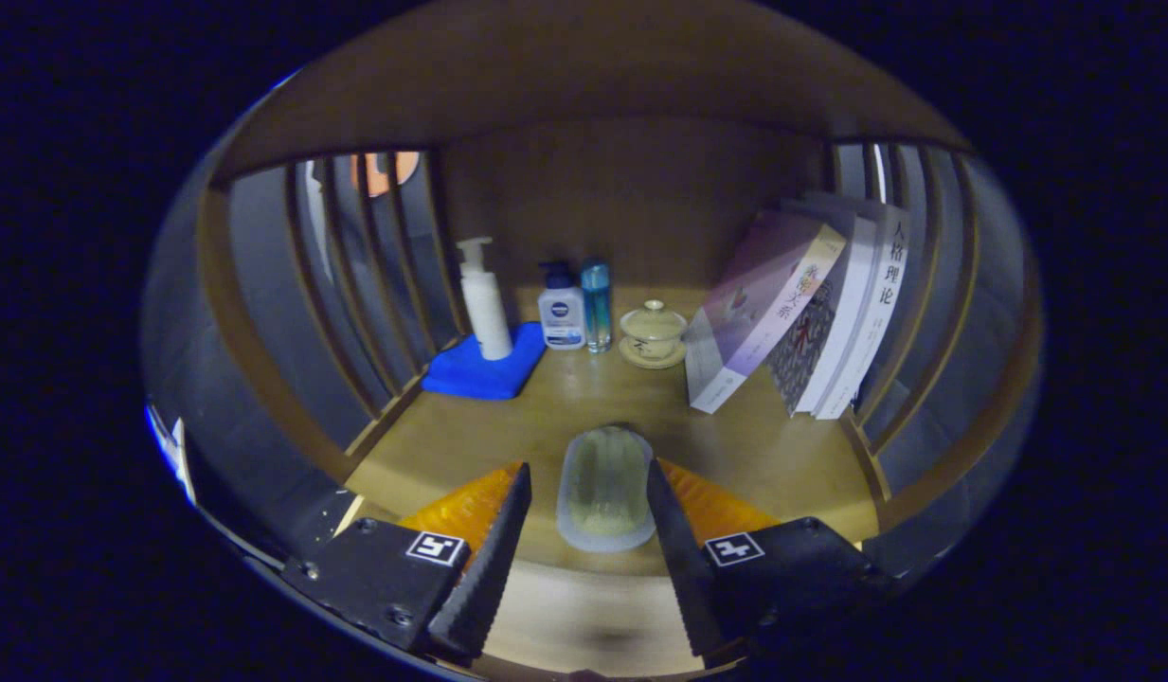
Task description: Pull open the drawer, take out the items inside it, and place them on the countertop above the cabinet.
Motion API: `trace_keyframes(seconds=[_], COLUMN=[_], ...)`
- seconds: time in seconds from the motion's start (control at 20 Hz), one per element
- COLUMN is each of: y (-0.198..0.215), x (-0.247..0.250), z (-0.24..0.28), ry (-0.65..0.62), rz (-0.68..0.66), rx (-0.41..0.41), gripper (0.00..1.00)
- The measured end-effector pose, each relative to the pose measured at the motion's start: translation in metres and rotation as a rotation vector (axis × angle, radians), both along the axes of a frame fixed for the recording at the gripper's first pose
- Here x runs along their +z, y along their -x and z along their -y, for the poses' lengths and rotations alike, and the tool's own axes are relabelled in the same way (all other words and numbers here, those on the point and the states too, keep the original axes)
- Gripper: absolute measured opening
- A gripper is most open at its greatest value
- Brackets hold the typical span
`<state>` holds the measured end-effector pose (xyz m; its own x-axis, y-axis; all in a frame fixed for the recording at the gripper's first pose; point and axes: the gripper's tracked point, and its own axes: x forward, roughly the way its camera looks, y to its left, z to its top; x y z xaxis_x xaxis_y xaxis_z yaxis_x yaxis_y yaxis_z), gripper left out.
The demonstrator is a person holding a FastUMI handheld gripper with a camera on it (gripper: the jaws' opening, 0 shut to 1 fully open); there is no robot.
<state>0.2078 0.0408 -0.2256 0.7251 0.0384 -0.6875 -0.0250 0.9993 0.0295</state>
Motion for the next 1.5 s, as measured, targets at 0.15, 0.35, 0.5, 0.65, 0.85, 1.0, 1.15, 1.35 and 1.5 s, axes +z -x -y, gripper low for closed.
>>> trace_keyframes(seconds=[0.15, 0.35, 0.5, 0.65, 0.85, 1.0, 1.15, 1.35, 1.5], y=[0.05, 0.111, 0.151, 0.183, 0.225, 0.244, 0.245, 0.255, 0.273], x=[0.008, 0.004, -0.011, -0.02, -0.054, -0.069, -0.082, -0.088, -0.105], z=[-0.012, -0.021, -0.022, -0.018, -0.035, -0.035, -0.032, -0.029, -0.036], ry=[-0.011, -0.068, -0.091, -0.039, -0.02, -0.009, 0.045, 0.106, 0.089], rz=[0.039, 0.089, 0.125, 0.206, 0.214, 0.238, 0.301, 0.341, 0.313], rx=[0.031, 0.005, -0.023, -0.036, -0.001, -0.021, -0.033, -0.088, -0.088], gripper=[0.85, 0.86, 0.85, 0.84, 0.93, 0.96, 0.97, 0.97, 0.97])
